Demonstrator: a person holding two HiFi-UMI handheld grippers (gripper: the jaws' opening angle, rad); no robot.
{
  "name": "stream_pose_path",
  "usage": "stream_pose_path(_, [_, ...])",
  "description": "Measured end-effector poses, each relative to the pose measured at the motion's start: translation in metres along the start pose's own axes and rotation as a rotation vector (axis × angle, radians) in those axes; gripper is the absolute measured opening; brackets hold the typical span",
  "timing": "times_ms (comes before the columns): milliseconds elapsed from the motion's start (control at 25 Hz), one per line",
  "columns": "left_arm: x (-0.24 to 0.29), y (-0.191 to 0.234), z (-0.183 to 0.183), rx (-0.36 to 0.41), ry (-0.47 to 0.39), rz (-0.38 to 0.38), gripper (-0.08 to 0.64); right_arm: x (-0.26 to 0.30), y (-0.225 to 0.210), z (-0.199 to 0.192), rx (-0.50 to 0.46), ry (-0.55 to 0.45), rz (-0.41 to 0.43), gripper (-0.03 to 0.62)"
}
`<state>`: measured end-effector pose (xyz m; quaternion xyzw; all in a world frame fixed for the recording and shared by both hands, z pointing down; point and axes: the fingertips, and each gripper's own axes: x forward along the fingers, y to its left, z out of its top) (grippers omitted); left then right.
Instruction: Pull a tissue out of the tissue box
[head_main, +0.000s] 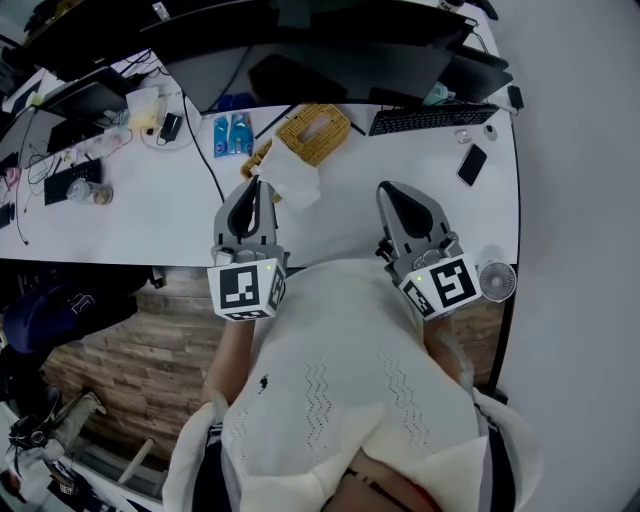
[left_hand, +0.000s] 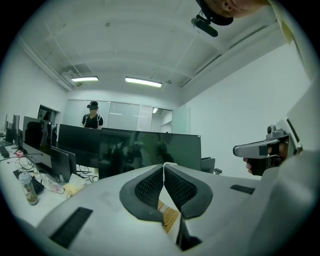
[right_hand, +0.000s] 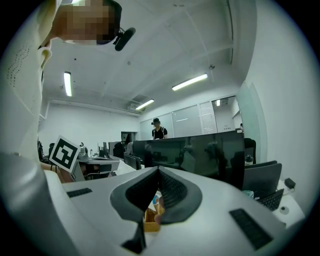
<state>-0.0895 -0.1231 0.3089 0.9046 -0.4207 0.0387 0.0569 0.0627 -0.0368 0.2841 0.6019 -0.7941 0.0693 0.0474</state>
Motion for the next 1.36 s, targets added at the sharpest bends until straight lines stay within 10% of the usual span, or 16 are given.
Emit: stream_pose_path(1360, [0.000,-0.003,-0.003,-0.003,0.001,-0.022,0.015,0.005,0.008,-0.013,0.004,0.034,0.022,0.002])
